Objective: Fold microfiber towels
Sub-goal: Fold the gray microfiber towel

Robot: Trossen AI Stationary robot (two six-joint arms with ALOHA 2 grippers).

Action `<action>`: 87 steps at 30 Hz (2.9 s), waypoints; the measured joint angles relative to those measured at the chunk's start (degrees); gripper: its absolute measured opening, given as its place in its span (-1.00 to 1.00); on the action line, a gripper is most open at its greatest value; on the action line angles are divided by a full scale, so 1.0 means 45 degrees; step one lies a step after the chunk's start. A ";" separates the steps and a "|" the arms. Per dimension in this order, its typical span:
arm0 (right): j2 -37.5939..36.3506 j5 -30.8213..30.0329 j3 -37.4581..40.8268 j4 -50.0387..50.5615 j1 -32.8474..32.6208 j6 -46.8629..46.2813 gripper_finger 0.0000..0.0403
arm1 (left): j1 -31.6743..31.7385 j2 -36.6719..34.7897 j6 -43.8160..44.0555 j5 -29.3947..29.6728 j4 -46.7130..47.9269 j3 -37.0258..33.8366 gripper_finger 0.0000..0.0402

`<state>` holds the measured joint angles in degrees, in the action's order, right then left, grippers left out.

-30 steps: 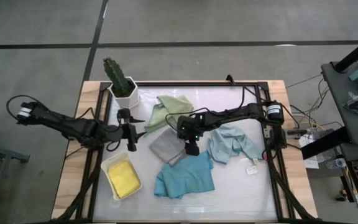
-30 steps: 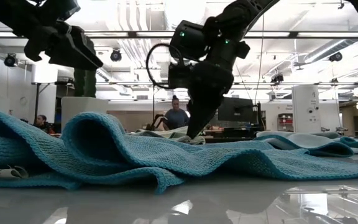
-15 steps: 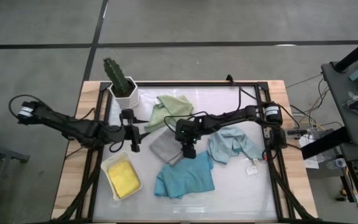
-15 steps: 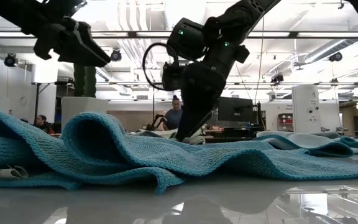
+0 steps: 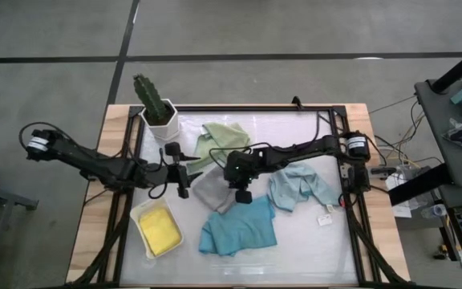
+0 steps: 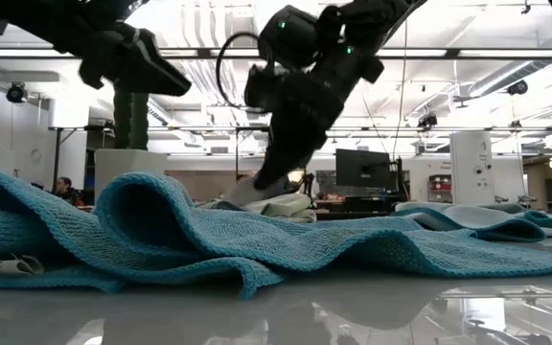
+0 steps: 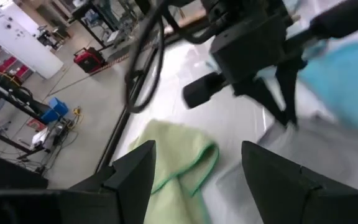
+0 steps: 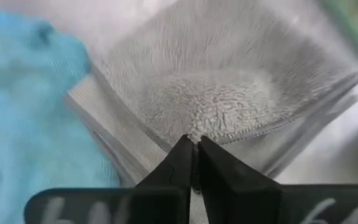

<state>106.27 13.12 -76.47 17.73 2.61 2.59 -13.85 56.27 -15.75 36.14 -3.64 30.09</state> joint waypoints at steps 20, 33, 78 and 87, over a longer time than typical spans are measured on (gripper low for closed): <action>-0.1123 -0.1614 -0.0968 -0.4318 -0.0295 -0.0489 -0.94 | -0.1224 0.1978 0.6526 -0.0226 -0.1442 0.1459 0.10; -0.1449 -0.4276 -0.3625 -0.2092 -0.0285 -0.0330 -0.94 | -0.1185 0.0301 0.4246 0.2153 0.0984 0.2501 0.10; -0.1436 -0.5387 -0.7339 0.8111 0.0063 -0.0573 -0.94 | -0.0162 0.5658 0.2869 0.5718 -0.6422 0.2707 0.10; -0.1446 -0.1330 -0.7319 1.0801 0.0344 0.0468 -0.94 | -0.0087 0.5630 0.2680 0.1350 -0.6395 0.2710 0.10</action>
<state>99.77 7.14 -109.40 66.33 4.16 4.70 -14.24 81.61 -3.69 42.22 -32.42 42.28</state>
